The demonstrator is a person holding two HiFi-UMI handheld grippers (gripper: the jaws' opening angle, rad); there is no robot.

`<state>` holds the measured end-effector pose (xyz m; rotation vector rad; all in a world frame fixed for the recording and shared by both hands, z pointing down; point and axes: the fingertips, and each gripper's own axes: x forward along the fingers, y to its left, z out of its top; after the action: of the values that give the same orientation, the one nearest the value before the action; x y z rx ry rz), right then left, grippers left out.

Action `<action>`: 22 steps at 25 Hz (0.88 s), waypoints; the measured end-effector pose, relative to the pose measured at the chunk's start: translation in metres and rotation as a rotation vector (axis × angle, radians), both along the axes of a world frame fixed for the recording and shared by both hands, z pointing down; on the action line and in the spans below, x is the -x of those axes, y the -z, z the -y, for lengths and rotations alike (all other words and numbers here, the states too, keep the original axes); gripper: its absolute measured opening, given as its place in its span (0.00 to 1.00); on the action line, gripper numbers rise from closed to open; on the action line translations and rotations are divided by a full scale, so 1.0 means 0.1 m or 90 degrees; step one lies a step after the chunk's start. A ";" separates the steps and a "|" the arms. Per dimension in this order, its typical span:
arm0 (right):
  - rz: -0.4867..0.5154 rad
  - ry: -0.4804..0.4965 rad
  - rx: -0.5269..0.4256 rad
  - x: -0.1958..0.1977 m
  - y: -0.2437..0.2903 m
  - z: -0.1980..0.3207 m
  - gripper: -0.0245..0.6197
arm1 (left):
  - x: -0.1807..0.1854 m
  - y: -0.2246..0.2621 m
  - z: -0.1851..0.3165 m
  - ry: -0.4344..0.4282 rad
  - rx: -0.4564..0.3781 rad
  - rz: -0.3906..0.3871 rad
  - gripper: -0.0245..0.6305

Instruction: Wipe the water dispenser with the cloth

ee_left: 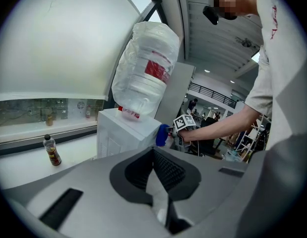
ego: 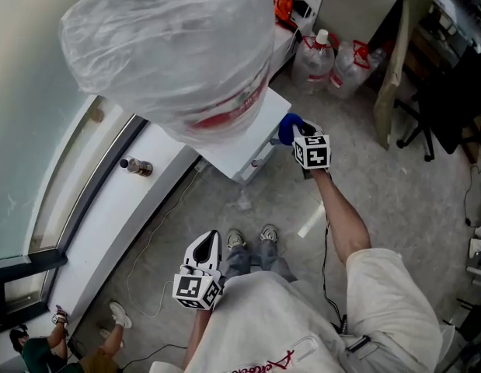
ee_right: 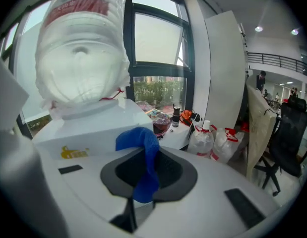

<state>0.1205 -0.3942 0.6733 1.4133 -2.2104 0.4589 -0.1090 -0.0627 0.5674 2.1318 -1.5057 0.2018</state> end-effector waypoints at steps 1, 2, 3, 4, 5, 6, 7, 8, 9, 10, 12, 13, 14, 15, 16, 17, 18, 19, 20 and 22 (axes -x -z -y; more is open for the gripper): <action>-0.010 0.000 0.004 -0.04 -0.02 0.06 0.12 | 0.00 -0.01 0.00 0.000 0.002 0.000 0.06; -0.017 0.000 0.008 -0.07 -0.03 0.12 0.12 | 0.00 -0.02 0.01 0.000 0.004 0.000 0.06; -0.022 -0.001 0.014 -0.09 -0.05 0.16 0.12 | -0.01 -0.03 0.01 -0.002 0.006 0.000 0.06; -0.026 -0.003 0.020 -0.12 -0.07 0.20 0.12 | -0.03 -0.03 0.02 -0.003 0.007 -0.001 0.06; -0.029 -0.005 0.024 -0.14 -0.07 0.23 0.12 | -0.04 -0.03 0.02 -0.005 0.006 -0.002 0.06; -0.030 -0.007 0.025 -0.16 -0.07 0.25 0.12 | -0.05 -0.03 0.03 -0.006 0.006 -0.003 0.06; -0.030 -0.009 0.025 -0.16 -0.06 0.26 0.12 | -0.05 -0.03 0.04 -0.008 0.005 -0.003 0.06; -0.029 -0.011 0.022 -0.17 -0.06 0.25 0.12 | -0.06 -0.02 0.05 -0.010 0.004 -0.003 0.06; -0.026 -0.013 0.019 -0.17 -0.05 0.23 0.12 | -0.06 -0.02 0.06 -0.012 0.003 -0.003 0.06; -0.022 -0.017 0.016 -0.18 -0.04 0.19 0.12 | -0.06 -0.02 0.06 -0.014 0.003 -0.003 0.06; -0.014 -0.023 0.007 -0.19 -0.01 0.09 0.12 | -0.06 -0.01 0.06 -0.017 0.001 -0.003 0.06; -0.010 -0.024 0.001 -0.19 0.01 0.03 0.12 | -0.05 -0.01 0.06 -0.019 0.000 -0.003 0.06; -0.004 -0.024 -0.006 -0.18 0.03 -0.05 0.12 | -0.05 0.00 0.05 -0.021 -0.001 -0.003 0.06; 0.001 -0.023 -0.014 -0.16 0.05 -0.13 0.12 | -0.04 0.00 0.05 -0.022 -0.001 -0.003 0.06; 0.006 -0.020 -0.022 -0.13 0.08 -0.23 0.12 | -0.03 0.00 0.05 -0.024 -0.002 -0.003 0.06; 0.010 -0.015 -0.031 -0.10 0.11 -0.33 0.12 | -0.02 0.00 0.04 -0.026 -0.003 -0.004 0.06; 0.013 -0.010 -0.038 -0.06 0.13 -0.45 0.12 | -0.01 0.00 0.03 -0.027 -0.004 -0.005 0.06; 0.016 -0.005 -0.043 -0.02 0.14 -0.57 0.12 | 0.00 0.00 0.02 -0.028 -0.004 -0.007 0.06; 0.019 0.001 -0.046 0.02 0.14 -0.70 0.12 | 0.00 0.00 0.00 -0.029 -0.005 -0.009 0.06; 0.027 0.013 -0.045 0.14 0.13 -0.95 0.12 | 0.00 0.00 -0.04 -0.031 -0.006 -0.011 0.06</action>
<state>0.1068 -0.2987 0.6601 1.4278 -2.2941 0.4111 -0.1088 -0.0591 0.5676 2.1738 -1.4477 0.1939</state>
